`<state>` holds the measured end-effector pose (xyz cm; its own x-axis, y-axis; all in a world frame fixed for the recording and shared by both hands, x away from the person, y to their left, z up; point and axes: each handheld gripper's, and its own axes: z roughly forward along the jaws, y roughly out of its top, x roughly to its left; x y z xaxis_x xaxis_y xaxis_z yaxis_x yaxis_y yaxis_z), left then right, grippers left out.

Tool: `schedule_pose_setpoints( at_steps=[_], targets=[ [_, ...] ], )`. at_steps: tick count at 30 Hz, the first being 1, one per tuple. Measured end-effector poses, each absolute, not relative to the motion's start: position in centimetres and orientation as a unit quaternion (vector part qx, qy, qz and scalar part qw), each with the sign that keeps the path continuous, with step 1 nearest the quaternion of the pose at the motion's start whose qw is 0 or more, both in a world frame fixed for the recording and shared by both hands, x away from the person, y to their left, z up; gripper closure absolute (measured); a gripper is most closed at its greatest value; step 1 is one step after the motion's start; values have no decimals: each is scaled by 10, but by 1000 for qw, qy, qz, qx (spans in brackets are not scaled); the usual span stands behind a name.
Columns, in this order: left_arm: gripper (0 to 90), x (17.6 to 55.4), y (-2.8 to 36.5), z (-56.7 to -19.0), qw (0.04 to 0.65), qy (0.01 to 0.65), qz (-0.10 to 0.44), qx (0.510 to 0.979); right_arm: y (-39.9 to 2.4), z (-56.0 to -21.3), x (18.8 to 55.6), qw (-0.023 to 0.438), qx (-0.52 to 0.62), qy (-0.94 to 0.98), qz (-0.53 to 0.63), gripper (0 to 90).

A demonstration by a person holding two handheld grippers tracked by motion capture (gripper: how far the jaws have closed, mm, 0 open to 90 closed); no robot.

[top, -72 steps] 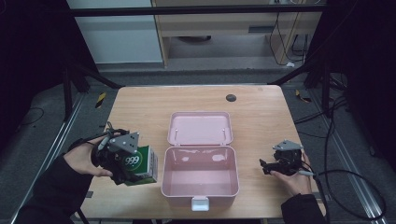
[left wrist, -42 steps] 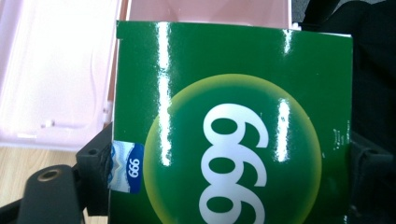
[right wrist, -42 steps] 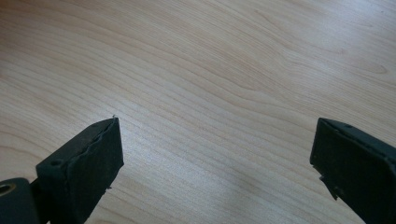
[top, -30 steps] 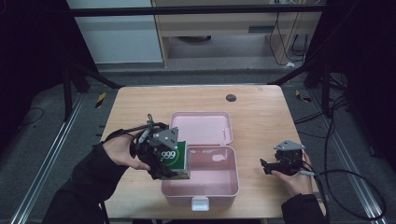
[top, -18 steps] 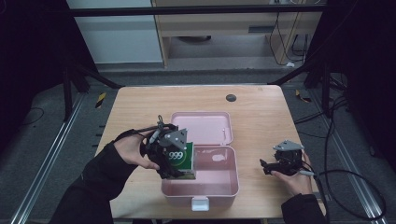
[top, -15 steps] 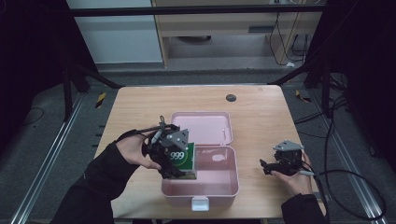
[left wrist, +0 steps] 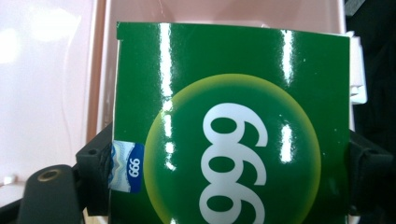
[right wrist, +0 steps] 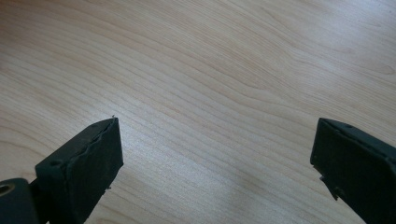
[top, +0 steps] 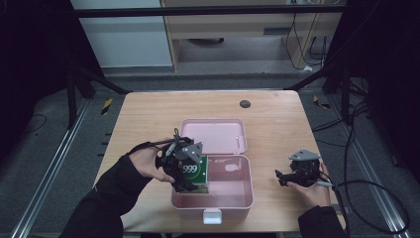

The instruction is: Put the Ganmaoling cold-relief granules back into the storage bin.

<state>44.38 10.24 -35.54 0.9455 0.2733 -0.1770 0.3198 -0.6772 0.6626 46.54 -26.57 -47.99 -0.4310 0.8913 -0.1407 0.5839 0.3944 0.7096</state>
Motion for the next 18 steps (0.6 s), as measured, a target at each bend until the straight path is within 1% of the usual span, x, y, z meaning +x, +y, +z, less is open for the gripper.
schedule_pose_setpoints(
  at_steps=[18],
  targets=[
    [143,442,96,-397,381,215,-52,898,-265,-482,466,260,463,796,290,26]
  ],
)
